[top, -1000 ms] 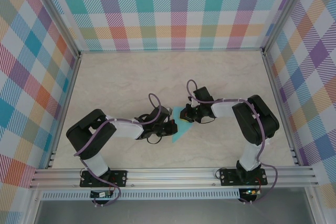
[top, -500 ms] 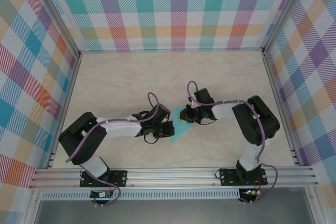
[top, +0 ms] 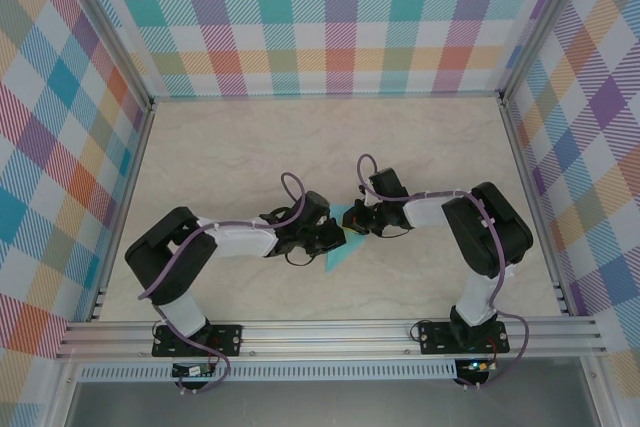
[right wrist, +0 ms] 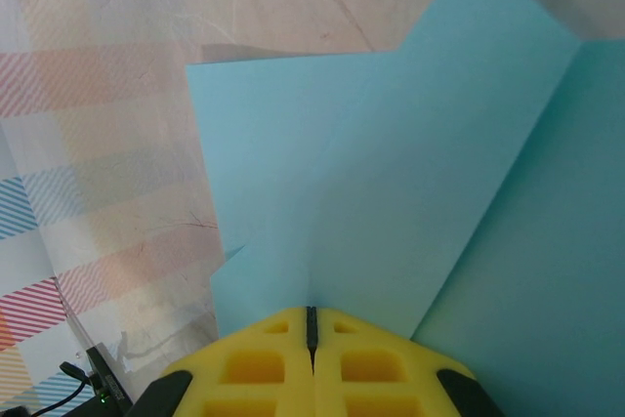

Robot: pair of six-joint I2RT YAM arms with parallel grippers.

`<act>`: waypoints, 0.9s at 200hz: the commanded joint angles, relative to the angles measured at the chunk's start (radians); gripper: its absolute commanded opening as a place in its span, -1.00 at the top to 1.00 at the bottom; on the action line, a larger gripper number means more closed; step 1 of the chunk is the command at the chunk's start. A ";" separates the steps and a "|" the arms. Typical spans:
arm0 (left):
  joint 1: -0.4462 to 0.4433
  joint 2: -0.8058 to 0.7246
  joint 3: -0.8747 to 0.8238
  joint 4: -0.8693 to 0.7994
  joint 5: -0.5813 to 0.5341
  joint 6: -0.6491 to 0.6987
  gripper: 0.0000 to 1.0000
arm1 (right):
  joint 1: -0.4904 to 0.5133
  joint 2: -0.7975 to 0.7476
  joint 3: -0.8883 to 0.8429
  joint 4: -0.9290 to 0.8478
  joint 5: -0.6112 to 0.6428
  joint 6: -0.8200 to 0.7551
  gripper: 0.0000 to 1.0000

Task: Fold a paper plane with a square sheet of paper (pick it up from the middle)
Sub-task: Fourth fold the wing at the center of the table.

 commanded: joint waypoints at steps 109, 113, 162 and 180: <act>-0.057 0.001 -0.208 -0.022 0.004 -0.050 0.79 | 0.005 0.060 -0.037 -0.105 0.094 -0.005 0.89; -0.061 -0.009 -0.216 -0.031 0.006 -0.043 0.79 | 0.006 0.060 -0.036 -0.107 0.094 -0.007 0.89; -0.075 -0.111 -0.267 -0.132 0.047 0.041 0.76 | 0.006 0.059 -0.033 -0.121 0.104 -0.009 0.87; -0.078 -0.126 -0.259 -0.161 0.067 0.080 0.76 | 0.006 0.059 -0.033 -0.121 0.104 -0.008 0.87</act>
